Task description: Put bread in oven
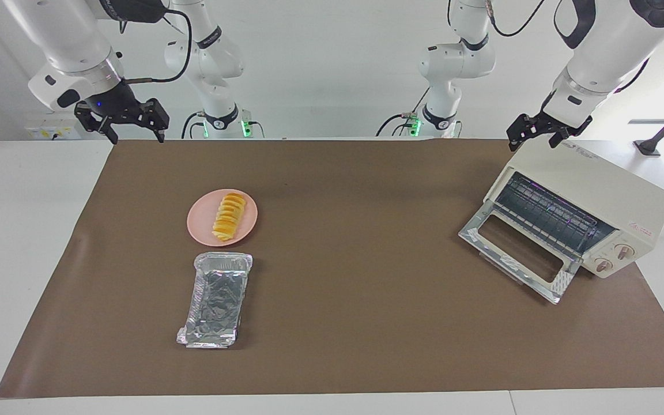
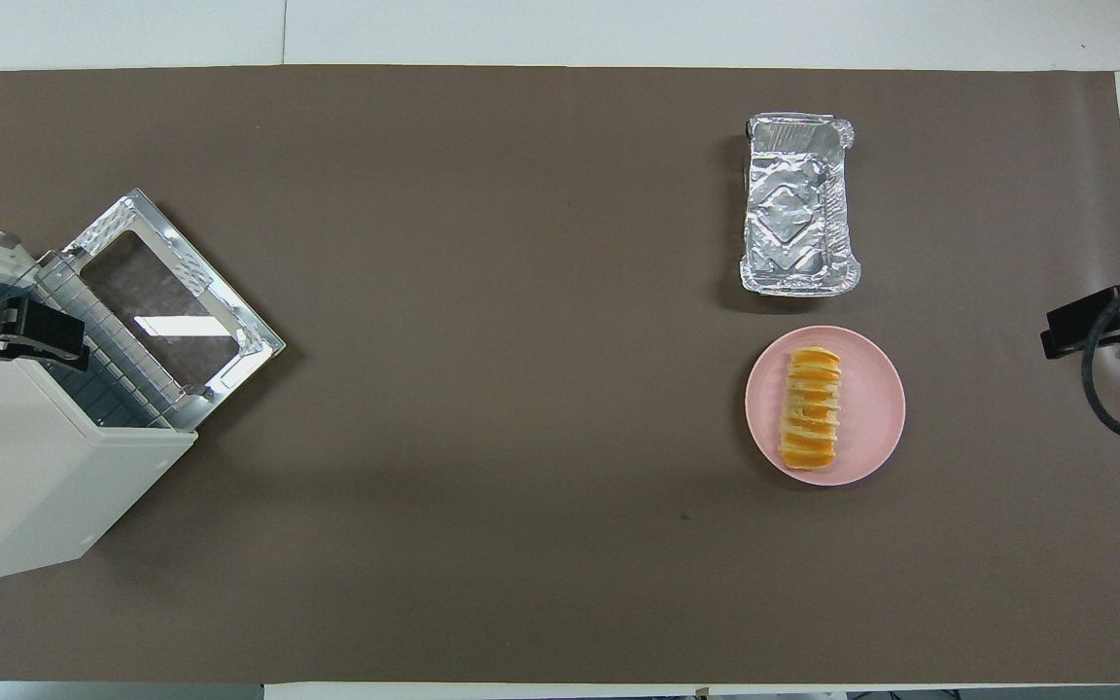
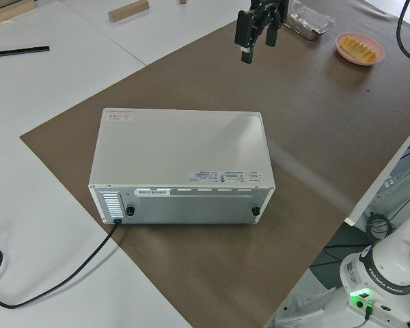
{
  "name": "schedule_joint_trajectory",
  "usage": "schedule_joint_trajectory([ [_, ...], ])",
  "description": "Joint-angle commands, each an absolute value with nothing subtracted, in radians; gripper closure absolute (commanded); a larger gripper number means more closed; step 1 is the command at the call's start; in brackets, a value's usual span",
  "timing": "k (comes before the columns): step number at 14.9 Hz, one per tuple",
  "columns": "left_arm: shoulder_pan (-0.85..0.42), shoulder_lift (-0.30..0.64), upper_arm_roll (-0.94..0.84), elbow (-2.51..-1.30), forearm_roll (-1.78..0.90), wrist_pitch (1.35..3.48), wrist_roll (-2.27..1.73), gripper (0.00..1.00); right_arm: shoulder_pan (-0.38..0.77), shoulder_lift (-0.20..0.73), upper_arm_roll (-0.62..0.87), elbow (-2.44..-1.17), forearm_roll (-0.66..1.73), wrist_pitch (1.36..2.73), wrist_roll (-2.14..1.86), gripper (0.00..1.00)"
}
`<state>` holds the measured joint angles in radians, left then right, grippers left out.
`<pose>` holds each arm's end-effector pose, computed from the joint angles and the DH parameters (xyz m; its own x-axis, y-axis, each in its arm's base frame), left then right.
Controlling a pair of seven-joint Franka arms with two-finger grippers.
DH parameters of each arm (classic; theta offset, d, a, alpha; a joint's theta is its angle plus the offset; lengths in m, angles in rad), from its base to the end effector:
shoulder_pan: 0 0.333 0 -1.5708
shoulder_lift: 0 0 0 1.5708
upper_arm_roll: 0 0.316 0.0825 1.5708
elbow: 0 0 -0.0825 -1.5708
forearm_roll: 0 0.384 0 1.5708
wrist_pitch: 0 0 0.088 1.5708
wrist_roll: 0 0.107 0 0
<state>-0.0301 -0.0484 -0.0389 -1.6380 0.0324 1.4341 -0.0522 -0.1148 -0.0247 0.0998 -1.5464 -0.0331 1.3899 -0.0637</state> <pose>0.5220 -0.0327 0.6086 0.9882 -0.0113 -0.1528 -0.0179 -0.9989 -0.0423 0.5273 -0.0112 0.6346 0.9901 0.0425 -0.1334 0.0465 -0.9986 0.0271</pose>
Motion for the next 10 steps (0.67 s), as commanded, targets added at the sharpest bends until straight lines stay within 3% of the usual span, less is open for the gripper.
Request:
schedule_joint_trajectory([
  [1,-0.018,-0.067,-0.046,-1.649,0.023,1.425,-0.061,0.0,-0.132,-0.026,0.106,-1.552,-0.023,1.396,-0.095,0.0],
  [7,-0.018,-0.067,-0.046,-1.649,0.023,1.425,-0.061,0.0,-0.118,-0.054,0.11,-1.612,-0.025,1.407,-0.098,0.0],
  [10,-0.018,-0.067,-0.046,-1.649,0.023,1.425,-0.061,0.0,-0.086,-0.147,0.12,-1.848,-0.02,1.61,-0.086,0.0],
])
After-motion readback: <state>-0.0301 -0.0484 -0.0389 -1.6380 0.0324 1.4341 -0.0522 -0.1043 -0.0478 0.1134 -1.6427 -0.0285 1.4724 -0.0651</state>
